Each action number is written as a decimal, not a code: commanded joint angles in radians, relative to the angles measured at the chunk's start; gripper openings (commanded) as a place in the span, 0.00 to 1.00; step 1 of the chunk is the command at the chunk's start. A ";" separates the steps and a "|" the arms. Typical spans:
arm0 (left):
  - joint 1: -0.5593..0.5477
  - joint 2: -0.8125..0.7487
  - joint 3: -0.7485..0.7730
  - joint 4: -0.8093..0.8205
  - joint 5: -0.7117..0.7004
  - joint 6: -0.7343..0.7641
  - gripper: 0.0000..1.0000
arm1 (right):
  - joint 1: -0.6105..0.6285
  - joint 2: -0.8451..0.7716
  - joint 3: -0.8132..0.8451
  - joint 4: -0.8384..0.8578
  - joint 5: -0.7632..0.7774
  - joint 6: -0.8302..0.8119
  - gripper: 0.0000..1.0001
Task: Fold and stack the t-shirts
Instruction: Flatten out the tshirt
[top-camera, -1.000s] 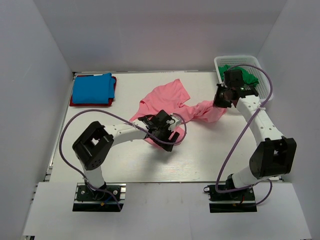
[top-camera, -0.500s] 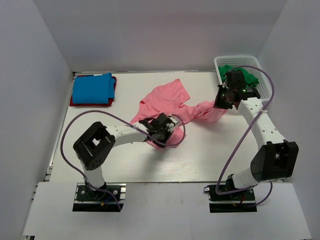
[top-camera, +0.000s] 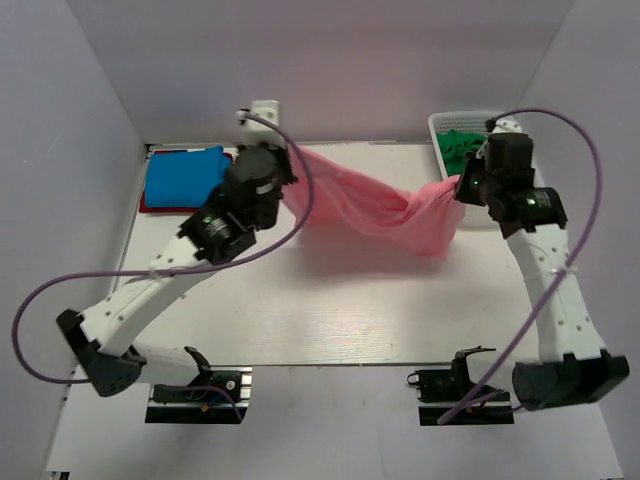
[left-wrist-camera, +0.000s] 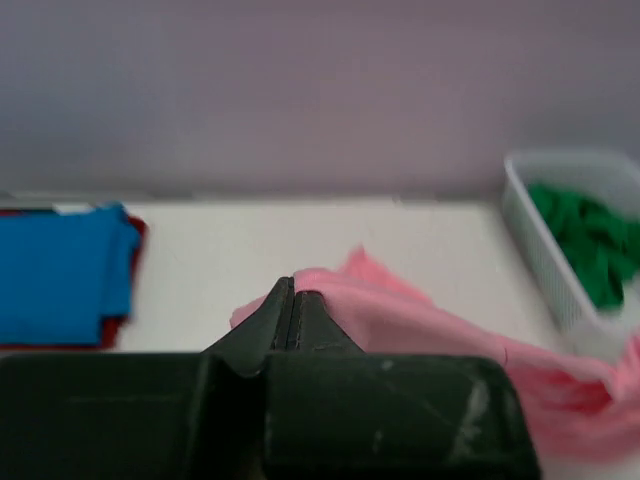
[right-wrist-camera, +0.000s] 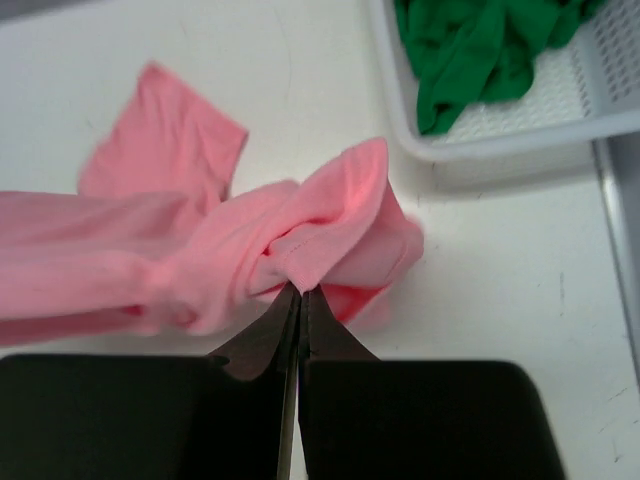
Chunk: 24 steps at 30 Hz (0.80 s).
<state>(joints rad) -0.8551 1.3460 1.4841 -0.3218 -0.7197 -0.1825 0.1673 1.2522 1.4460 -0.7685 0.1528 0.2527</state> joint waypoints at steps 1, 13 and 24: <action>0.001 -0.089 0.060 0.134 -0.287 0.208 0.00 | -0.003 -0.106 0.095 0.003 0.076 -0.041 0.00; -0.010 -0.280 0.356 0.208 0.032 0.381 0.00 | -0.003 -0.344 0.303 0.004 -0.031 -0.170 0.00; 0.002 -0.363 0.496 0.052 0.266 0.284 0.00 | -0.002 -0.478 0.324 -0.034 -0.199 -0.147 0.00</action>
<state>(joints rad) -0.8658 0.9714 1.9457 -0.2504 -0.4759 0.1165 0.1715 0.7528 1.7668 -0.7700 -0.0467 0.1242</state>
